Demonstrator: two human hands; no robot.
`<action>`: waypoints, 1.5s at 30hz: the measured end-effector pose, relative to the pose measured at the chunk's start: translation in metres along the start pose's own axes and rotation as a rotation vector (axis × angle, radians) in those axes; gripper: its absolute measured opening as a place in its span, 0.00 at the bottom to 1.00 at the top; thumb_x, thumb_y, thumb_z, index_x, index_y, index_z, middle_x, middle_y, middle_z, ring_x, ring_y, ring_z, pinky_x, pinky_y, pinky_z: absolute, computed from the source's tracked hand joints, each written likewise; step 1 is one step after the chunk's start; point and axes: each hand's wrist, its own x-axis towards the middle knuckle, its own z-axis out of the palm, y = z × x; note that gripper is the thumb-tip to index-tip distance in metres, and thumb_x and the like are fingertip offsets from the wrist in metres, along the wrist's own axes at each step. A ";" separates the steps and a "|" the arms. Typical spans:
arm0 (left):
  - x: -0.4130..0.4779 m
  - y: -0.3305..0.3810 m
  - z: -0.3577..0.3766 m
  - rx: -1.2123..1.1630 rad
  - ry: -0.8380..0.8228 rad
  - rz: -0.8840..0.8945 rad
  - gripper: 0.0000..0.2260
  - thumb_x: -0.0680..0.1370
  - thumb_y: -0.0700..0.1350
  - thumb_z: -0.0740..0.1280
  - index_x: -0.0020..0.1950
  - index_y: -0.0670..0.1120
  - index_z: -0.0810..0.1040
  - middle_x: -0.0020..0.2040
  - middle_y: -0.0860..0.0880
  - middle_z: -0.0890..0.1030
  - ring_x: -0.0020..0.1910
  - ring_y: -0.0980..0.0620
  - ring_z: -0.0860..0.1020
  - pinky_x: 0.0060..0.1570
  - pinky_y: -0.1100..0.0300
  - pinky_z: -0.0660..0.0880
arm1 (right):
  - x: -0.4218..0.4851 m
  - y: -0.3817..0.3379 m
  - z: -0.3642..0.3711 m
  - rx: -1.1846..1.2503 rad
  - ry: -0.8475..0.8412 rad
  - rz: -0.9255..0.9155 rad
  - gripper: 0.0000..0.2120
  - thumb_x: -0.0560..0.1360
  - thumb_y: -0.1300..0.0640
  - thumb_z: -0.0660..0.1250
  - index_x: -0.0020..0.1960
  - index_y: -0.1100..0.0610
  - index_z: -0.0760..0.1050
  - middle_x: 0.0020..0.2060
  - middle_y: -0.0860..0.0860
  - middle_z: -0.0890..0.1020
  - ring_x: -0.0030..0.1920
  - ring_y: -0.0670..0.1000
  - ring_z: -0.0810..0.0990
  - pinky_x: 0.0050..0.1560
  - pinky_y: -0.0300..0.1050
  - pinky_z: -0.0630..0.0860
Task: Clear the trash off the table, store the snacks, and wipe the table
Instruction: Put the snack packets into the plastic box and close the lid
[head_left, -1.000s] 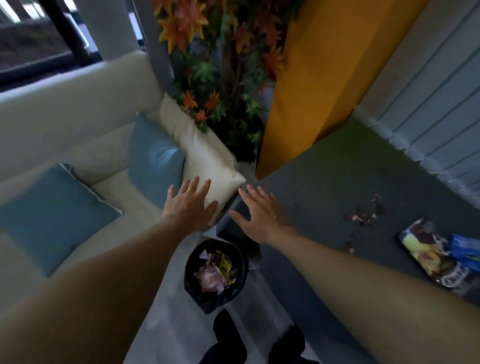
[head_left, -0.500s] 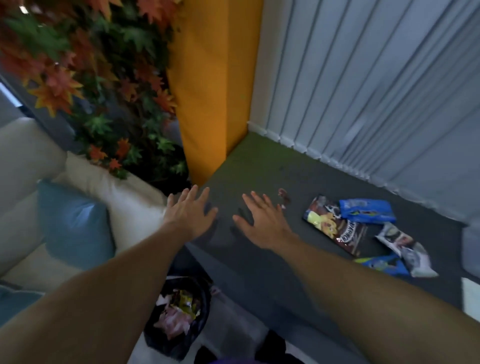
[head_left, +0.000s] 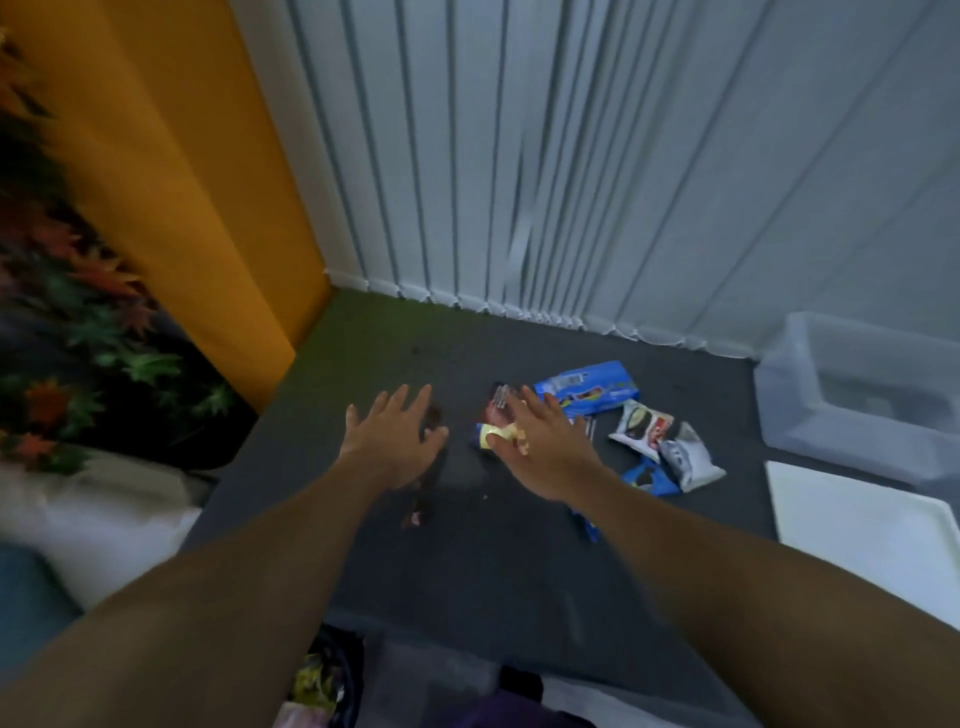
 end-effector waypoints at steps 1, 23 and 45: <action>0.007 0.011 0.000 0.002 -0.005 0.011 0.32 0.80 0.65 0.51 0.81 0.56 0.45 0.81 0.49 0.50 0.80 0.44 0.50 0.74 0.35 0.47 | 0.001 0.012 -0.004 0.004 0.001 0.012 0.35 0.78 0.32 0.52 0.80 0.45 0.48 0.80 0.46 0.48 0.80 0.54 0.44 0.75 0.66 0.48; 0.121 0.172 0.029 0.063 -0.048 0.231 0.31 0.80 0.63 0.54 0.81 0.57 0.47 0.81 0.50 0.55 0.79 0.45 0.55 0.74 0.37 0.53 | -0.028 0.176 -0.005 0.205 0.100 0.172 0.35 0.74 0.33 0.62 0.75 0.50 0.63 0.73 0.52 0.68 0.73 0.54 0.65 0.68 0.60 0.68; 0.193 0.212 0.065 0.174 -0.218 0.360 0.39 0.79 0.59 0.64 0.81 0.56 0.41 0.75 0.37 0.60 0.73 0.35 0.57 0.68 0.42 0.66 | -0.041 0.174 0.027 -0.042 -0.138 0.191 0.28 0.71 0.44 0.69 0.70 0.41 0.68 0.67 0.47 0.68 0.74 0.59 0.53 0.66 0.63 0.66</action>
